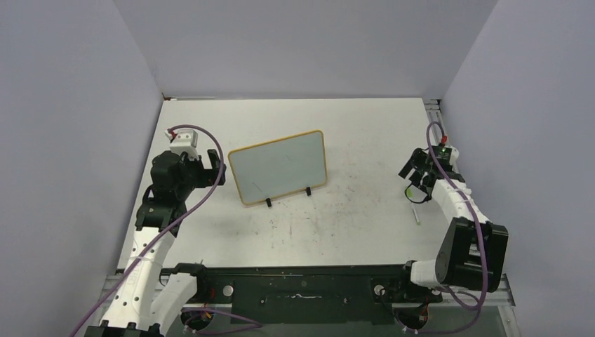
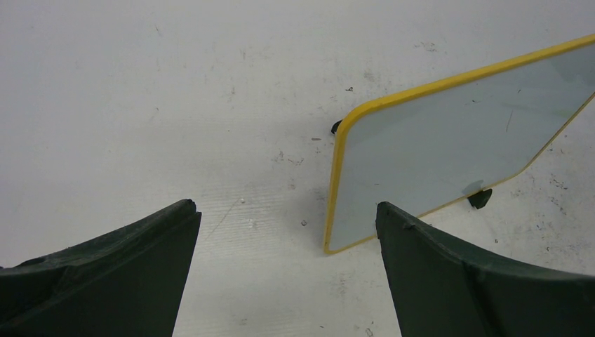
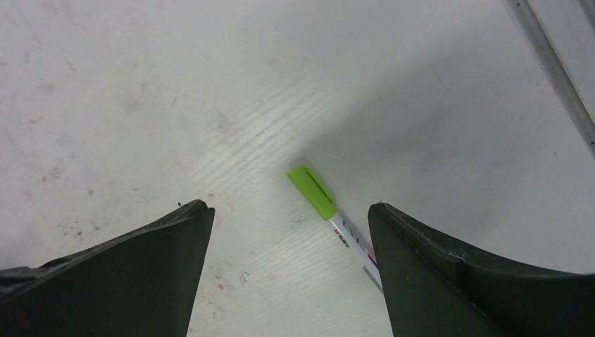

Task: Write a sentence on the whiteboard
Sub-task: Open the whiteboard marker at the center of the board.

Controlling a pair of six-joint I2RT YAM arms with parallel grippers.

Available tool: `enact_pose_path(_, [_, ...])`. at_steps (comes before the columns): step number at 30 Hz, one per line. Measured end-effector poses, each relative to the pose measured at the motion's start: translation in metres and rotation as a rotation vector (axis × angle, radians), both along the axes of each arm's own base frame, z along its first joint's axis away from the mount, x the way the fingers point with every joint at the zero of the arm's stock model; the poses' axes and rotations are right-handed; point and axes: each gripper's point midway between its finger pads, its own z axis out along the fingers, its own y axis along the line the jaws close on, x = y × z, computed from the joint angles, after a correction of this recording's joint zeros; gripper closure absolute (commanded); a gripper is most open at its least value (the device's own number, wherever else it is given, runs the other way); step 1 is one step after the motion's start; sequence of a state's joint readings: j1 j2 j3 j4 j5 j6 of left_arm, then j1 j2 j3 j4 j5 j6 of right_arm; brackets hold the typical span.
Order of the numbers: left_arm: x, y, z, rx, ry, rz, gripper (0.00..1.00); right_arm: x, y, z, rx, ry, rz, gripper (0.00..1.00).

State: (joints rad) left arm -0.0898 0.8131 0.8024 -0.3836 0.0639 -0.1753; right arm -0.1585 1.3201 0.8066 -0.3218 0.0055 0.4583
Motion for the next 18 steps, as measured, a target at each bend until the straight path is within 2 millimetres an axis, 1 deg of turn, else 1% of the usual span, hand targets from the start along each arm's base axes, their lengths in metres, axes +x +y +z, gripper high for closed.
enact_pose_path(2, [0.0, -0.001, -0.001, 0.005, 0.002, -0.001, 0.04, -0.008, -0.008, -0.019, 0.03, 0.054, -0.029, 0.17])
enact_pose_path(4, [-0.001, -0.003, -0.001, 0.009, 0.003, -0.005, 0.04, -0.014, -0.009, -0.035, 0.054, 0.101, -0.033, 0.17])
enact_pose_path(6, [-0.002, -0.005, -0.002, 0.017, 0.008, -0.008, 0.04, -0.02, -0.006, -0.046, 0.068, 0.137, -0.03, 0.17])
enact_pose_path(14, [-0.004, -0.008, -0.006, 0.036, 0.022, -0.006, 0.04, -0.028, -0.005, -0.064, 0.079, 0.2, -0.031, 0.18])
enact_pose_path(18, [-0.005, -0.009, -0.006, 0.041, 0.022, -0.005, 0.04, -0.031, -0.005, -0.067, 0.079, 0.214, -0.029, 0.23])
